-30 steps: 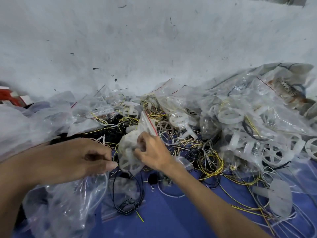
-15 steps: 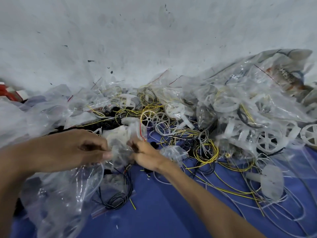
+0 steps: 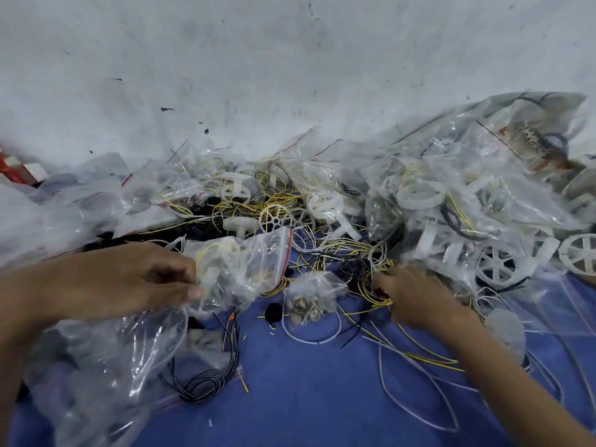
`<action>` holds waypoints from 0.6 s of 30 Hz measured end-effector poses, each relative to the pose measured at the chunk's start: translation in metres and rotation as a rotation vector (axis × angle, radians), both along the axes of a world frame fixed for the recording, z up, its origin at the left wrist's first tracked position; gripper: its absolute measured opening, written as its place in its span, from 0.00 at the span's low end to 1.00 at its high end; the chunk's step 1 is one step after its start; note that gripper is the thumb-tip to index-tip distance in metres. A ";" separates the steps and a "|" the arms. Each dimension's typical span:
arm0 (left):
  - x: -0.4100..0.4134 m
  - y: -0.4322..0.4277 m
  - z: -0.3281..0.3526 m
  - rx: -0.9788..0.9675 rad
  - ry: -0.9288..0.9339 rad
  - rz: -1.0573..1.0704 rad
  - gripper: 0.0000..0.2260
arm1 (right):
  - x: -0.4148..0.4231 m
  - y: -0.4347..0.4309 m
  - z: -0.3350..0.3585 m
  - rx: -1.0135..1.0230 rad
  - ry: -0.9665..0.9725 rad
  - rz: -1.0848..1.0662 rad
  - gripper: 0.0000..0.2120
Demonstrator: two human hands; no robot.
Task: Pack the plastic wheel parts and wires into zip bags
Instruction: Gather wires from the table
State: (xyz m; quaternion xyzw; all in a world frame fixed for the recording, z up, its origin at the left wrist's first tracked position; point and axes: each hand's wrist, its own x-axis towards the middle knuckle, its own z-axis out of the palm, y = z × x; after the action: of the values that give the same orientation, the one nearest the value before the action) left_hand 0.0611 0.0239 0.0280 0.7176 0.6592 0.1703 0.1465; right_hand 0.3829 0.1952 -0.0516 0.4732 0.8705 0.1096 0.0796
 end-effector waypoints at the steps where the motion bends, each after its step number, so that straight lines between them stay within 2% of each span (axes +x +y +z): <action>1: 0.001 0.000 0.001 0.002 0.012 -0.005 0.12 | 0.002 0.003 -0.008 0.014 0.068 0.017 0.13; 4: 0.004 -0.003 0.002 0.008 0.010 -0.003 0.11 | 0.007 0.008 -0.026 0.002 0.244 0.144 0.04; 9: 0.001 -0.001 0.001 -0.001 -0.004 0.006 0.10 | 0.011 0.006 -0.037 0.158 0.439 0.278 0.04; 11: -0.001 -0.001 0.000 0.005 -0.017 0.007 0.09 | 0.016 0.006 -0.035 0.146 0.533 0.335 0.05; 15: -0.004 -0.003 0.000 0.023 -0.052 -0.002 0.11 | 0.026 0.009 -0.033 -0.031 0.486 0.332 0.10; 18: -0.002 -0.005 0.002 0.031 -0.061 -0.037 0.14 | 0.023 0.009 -0.030 0.055 0.500 0.399 0.08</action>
State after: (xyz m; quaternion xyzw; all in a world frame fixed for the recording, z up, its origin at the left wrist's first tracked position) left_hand 0.0593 0.0190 0.0301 0.7265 0.6382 0.1993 0.1586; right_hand 0.4063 0.2038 -0.0820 0.3073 0.9355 0.0268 -0.1725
